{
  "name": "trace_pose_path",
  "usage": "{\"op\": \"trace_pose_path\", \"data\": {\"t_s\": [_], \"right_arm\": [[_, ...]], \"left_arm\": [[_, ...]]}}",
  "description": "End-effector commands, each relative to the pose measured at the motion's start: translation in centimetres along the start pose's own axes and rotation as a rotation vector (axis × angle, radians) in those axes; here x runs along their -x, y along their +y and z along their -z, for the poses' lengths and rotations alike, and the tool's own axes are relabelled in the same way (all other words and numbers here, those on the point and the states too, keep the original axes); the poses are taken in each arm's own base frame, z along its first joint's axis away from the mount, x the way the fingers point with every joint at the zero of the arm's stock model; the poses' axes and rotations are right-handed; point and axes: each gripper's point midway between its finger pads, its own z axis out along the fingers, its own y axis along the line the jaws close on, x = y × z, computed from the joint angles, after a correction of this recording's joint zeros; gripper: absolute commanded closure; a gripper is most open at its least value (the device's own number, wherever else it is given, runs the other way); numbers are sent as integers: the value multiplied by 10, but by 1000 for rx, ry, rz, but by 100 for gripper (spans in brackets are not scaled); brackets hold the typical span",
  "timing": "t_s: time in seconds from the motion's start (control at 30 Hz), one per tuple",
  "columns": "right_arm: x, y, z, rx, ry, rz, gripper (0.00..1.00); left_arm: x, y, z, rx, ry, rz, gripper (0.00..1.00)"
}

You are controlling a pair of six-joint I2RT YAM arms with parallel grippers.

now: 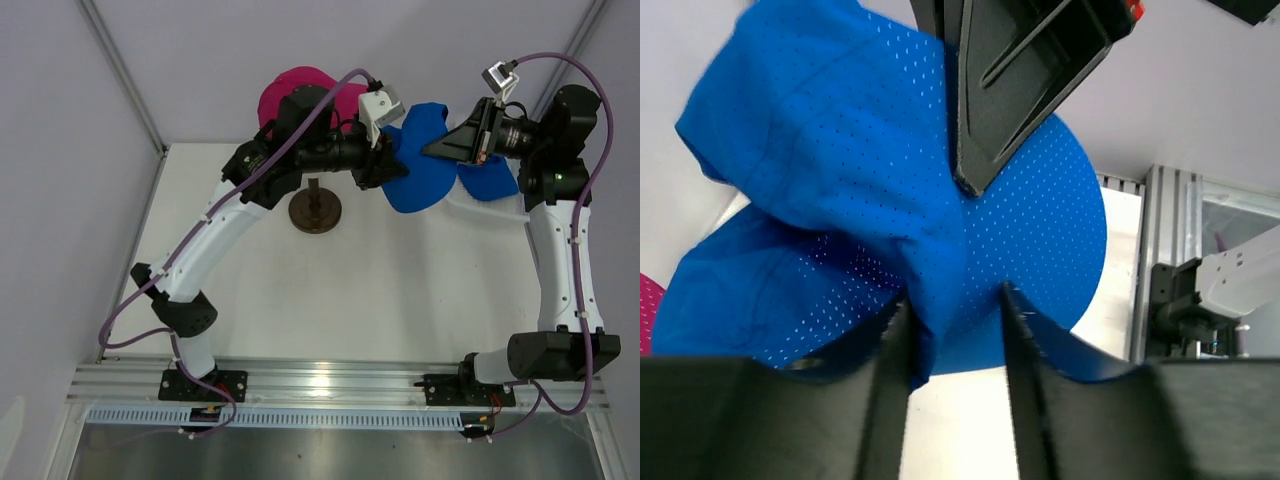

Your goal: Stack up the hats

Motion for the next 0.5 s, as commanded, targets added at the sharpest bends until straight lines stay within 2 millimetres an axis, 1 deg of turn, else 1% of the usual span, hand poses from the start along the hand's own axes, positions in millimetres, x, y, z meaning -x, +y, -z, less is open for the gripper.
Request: {"op": "trace_pose_path", "data": {"t_s": [0.0,0.03,0.07,0.1,0.17,0.23,0.27,0.3,0.33,0.37,0.4,0.43,0.47], "right_arm": [[-3,37,1,35,4,99,100],[-4,40,1,40,7,101,100],[-4,40,1,41,7,103,100],[-4,40,0,41,7,103,100],[-5,39,0,41,9,103,100],[-4,37,0,38,7,99,94],[-4,35,-1,35,4,97,88],[-3,33,-1,30,2,97,79],[-2,31,-1,25,-2,93,75],[-2,29,-1,21,-3,87,69],[-2,28,-1,17,-6,92,51],[0,25,0,4,-19,93,44],[2,21,2,-15,-33,79,29]], "left_arm": [[22,1,2,13,-66,-24,68],[21,3,1,23,-65,-23,73],[21,4,0,29,-65,-19,86],[21,6,1,38,-66,-18,92],[23,8,0,54,-74,-10,99],[31,10,3,71,-105,5,99],[32,13,3,87,-112,21,99],[36,16,5,107,-128,32,99],[41,18,4,121,-154,88,99],[44,27,5,172,-168,126,99],[50,34,6,204,-200,197,99],[48,41,5,234,-207,232,99],[51,53,9,284,-228,270,99]]}}
